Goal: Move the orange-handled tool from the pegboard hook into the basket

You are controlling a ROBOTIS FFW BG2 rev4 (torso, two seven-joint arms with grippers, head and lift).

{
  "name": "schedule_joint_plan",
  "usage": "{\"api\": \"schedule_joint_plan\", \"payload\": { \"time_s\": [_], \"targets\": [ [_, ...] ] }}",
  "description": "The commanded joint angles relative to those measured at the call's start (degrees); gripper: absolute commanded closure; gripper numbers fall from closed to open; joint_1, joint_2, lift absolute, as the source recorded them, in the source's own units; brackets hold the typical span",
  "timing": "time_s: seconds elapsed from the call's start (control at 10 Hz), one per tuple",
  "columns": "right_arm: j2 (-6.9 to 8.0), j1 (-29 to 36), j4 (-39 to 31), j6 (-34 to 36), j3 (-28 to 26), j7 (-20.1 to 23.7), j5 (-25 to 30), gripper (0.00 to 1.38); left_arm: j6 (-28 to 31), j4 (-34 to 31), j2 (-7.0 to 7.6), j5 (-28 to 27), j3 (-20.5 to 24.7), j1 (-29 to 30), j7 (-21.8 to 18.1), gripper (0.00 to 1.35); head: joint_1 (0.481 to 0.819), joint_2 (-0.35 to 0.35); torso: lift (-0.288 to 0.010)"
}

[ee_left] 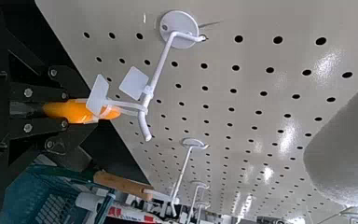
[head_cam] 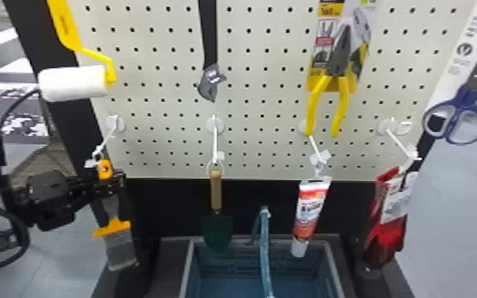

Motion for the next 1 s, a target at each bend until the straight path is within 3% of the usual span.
{"api": "schedule_joint_plan", "payload": {
  "time_s": [0.0, 0.5, 0.9],
  "targets": [
    [0.23, 0.0, 0.0, 0.1, 0.0, 0.0, -0.1, 0.5, 0.0, -0.1, -0.07, 0.1, 0.0, 0.0, 0.0, 1.18, 0.549, 0.0, -0.1],
    [0.23, -0.5, 0.6, 0.1, 0.0, 0.1, -0.1, 0.5, 0.0, -0.7, -0.51, 0.2, 0.3, 0.4, 0.3, 1.18, 0.549, 0.0, -0.1],
    [0.23, -0.5, 0.7, 0.2, 0.0, 0.1, -0.1, 0.5, 2.0, -7.9, -1.83, 0.8, 1.7, 4.2, 1.3, 1.18, 0.549, 0.0, -0.1]
  ]
}}
